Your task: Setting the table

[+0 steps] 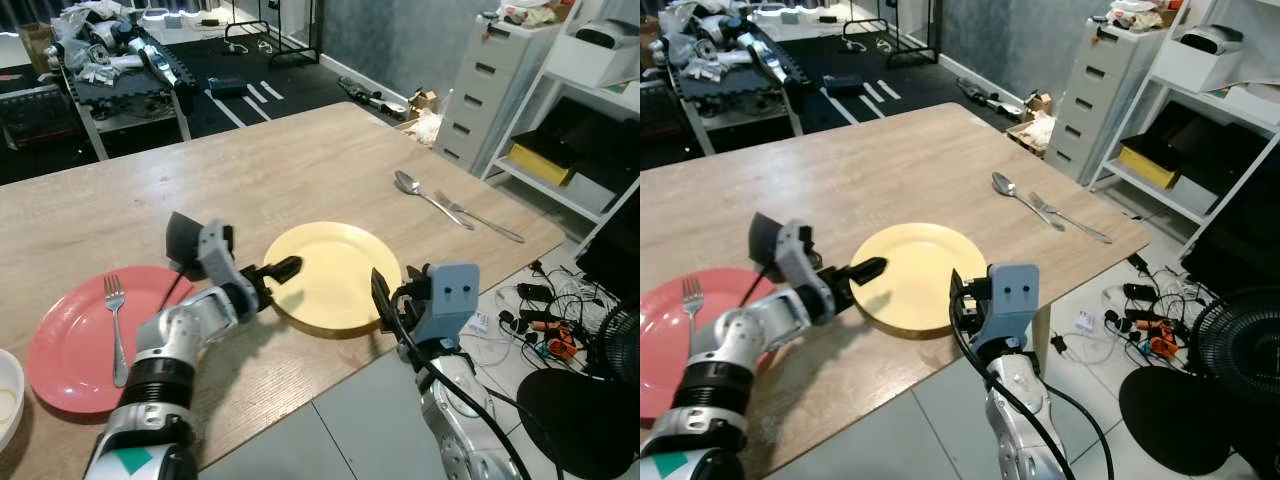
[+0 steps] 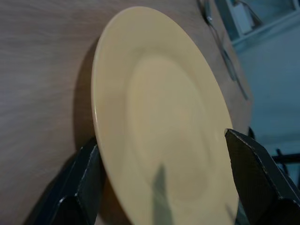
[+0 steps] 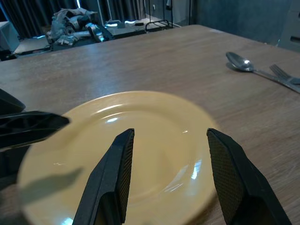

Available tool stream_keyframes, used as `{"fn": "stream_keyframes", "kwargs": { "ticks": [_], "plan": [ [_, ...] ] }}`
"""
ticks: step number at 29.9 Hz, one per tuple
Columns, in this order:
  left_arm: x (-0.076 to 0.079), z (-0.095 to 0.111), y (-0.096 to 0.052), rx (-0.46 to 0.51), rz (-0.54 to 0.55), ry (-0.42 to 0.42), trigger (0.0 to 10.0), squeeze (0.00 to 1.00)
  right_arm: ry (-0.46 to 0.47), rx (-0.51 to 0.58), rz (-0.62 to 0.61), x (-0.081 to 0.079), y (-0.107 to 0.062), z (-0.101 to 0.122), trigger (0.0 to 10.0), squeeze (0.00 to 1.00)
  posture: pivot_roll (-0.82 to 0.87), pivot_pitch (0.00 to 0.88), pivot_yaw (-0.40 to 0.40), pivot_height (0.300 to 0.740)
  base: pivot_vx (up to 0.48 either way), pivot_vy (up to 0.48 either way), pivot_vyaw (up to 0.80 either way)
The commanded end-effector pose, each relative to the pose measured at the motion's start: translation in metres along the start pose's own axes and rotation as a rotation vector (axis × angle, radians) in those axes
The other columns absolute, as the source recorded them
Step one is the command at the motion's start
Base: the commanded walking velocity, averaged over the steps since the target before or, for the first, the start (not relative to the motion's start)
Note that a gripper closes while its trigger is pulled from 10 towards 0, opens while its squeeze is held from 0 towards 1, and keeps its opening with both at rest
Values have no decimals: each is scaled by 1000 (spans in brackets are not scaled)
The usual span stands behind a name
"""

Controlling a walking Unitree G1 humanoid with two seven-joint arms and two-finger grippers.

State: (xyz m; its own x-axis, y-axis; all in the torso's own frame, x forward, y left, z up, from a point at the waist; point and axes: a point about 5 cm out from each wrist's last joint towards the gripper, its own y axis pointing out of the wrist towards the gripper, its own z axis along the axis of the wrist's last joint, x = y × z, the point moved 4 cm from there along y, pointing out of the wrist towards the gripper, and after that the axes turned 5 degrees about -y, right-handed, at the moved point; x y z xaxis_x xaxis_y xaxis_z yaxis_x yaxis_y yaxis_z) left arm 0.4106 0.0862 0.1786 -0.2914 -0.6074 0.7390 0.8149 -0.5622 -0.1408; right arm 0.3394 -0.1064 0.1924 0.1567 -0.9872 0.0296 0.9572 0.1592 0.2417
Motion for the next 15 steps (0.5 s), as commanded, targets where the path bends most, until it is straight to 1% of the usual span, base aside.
{"fn": "stream_keyframes", "kwargs": {
  "ticks": [1, 2, 3, 4, 5, 7, 11, 15],
  "plan": [
    [-5, -19, 4, -74, 14, -30, 8627, 0, -3, -5, -9, 1, -1, 0, 10000, 0, 22, 211, 79, 740, 0, 0, 0],
    [-3, -22, 5, -84, 6, -33, 7922, 0, -3, -4, -12, 1, -1, 1, 10000, 0, 21, 214, 81, 740, 0, 0, 0],
    [0, -25, 7, -97, -4, -36, 6902, 0, -3, -3, -15, 2, -1, 1, 10000, 0, 20, 216, 82, 740, 0, 0, 0],
    [0, -25, 7, -97, -4, -36, 6902, 0, -3, -3, -15, 2, -1, 1, 10000, 0, 20, 216, 82, 740, 0, 0, 0],
    [1, -30, 9, -109, -2, -47, 0, 0, -4, -4, -21, 2, -2, 1, 10000, 0, 18, 220, 84, 740, 0, 0, 0],
    [0, -31, 10, -112, 1, -51, 0, 0, -4, -5, -24, 3, -2, 1, 10000, 0, 18, 220, 84, 740, 0, 0, 0],
    [-8, -35, 9, -122, 26, -63, 0, 0, -5, -13, -27, 4, -3, -1, 10000, 0, 19, 222, 79, 740, 0, 0, 0],
    [-9, -35, 9, -120, 25, -68, 0, 0, -6, -14, -27, 4, -3, 0, 10000, 0, 19, 219, 78, 740, 0, 0, 0]
  ]
}}
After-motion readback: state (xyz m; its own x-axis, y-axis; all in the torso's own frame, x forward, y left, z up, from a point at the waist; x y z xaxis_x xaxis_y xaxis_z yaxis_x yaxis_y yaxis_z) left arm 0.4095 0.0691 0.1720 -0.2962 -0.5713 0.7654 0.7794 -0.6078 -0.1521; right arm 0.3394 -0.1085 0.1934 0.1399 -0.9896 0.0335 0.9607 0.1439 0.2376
